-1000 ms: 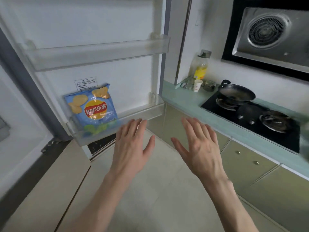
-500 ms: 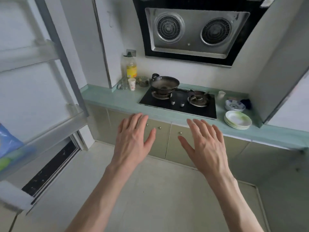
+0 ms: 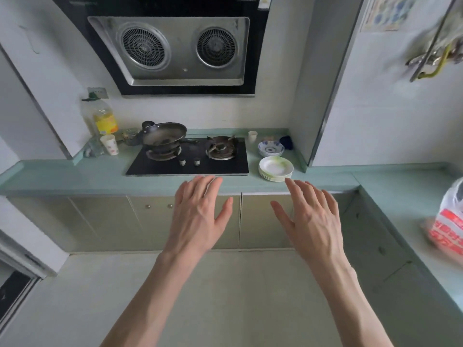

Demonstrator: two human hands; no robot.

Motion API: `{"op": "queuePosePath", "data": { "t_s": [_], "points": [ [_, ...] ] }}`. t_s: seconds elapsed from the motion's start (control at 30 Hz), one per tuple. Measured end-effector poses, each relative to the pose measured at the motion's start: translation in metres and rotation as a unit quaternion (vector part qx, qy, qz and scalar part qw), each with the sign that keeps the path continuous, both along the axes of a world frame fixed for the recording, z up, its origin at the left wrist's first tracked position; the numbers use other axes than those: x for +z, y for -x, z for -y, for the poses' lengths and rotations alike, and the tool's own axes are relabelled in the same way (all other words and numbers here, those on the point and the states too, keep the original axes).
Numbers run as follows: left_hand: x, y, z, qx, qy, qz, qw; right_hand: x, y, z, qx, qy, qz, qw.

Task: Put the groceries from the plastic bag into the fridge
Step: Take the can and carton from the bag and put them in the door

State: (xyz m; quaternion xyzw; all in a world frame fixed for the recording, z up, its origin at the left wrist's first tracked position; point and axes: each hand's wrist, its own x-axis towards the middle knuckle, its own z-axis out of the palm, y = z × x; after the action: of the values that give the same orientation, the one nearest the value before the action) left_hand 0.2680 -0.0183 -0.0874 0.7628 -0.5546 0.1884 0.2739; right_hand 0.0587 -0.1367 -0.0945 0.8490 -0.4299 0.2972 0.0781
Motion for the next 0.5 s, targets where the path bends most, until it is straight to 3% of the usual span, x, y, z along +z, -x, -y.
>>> {"op": "queuePosePath", "data": {
  "t_s": [0.5],
  "points": [
    [-0.016,0.157,0.186,-0.188,0.002,-0.003,0.982,-0.006,0.169,0.11,-0.146,-0.005,0.015,0.989]
  ]
}}
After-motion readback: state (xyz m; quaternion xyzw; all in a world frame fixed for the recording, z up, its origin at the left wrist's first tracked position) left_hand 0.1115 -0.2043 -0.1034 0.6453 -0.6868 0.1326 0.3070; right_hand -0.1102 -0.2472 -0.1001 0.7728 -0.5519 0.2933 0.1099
